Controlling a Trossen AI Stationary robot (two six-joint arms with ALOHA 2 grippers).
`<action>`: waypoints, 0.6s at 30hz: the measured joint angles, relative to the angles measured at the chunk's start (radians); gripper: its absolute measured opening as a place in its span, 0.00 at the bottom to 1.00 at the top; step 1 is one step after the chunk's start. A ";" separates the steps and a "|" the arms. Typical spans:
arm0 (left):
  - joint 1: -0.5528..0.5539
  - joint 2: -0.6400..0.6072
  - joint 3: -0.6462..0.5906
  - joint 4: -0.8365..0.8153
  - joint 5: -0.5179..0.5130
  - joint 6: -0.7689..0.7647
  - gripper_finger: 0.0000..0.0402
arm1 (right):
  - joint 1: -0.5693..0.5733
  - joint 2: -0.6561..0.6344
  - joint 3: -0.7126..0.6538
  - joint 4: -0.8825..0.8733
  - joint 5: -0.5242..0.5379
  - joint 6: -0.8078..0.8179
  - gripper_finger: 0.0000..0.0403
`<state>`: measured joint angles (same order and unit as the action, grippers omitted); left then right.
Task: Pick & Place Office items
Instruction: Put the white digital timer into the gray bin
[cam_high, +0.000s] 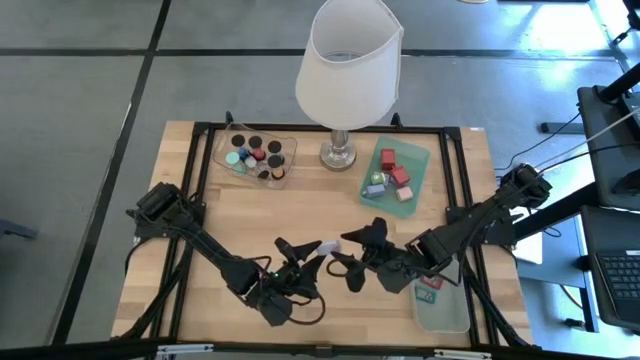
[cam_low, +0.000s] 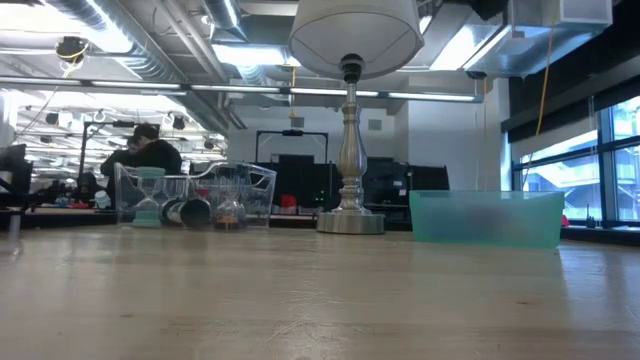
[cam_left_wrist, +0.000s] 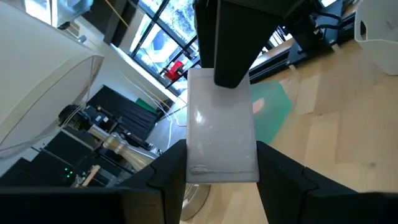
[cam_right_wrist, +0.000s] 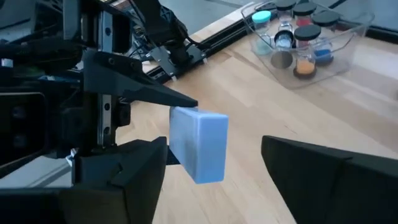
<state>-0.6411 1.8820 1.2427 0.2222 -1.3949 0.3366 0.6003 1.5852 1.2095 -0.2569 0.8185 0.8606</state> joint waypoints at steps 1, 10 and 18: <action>0.000 0.000 0.000 0.000 0.000 0.000 0.39 | 0.000 0.000 0.000 0.002 0.000 -0.010 0.65; 0.017 0.000 0.000 0.045 0.001 0.049 0.39 | -0.018 0.000 0.000 0.003 -0.025 -0.032 0.36; 0.023 0.000 0.000 0.077 -0.016 0.115 0.39 | -0.026 -0.003 0.001 0.025 -0.027 -0.081 0.19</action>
<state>-0.6186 1.8820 1.2423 0.2996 -1.4108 0.4515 0.5739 1.5818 1.2102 -0.2320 0.7914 0.7796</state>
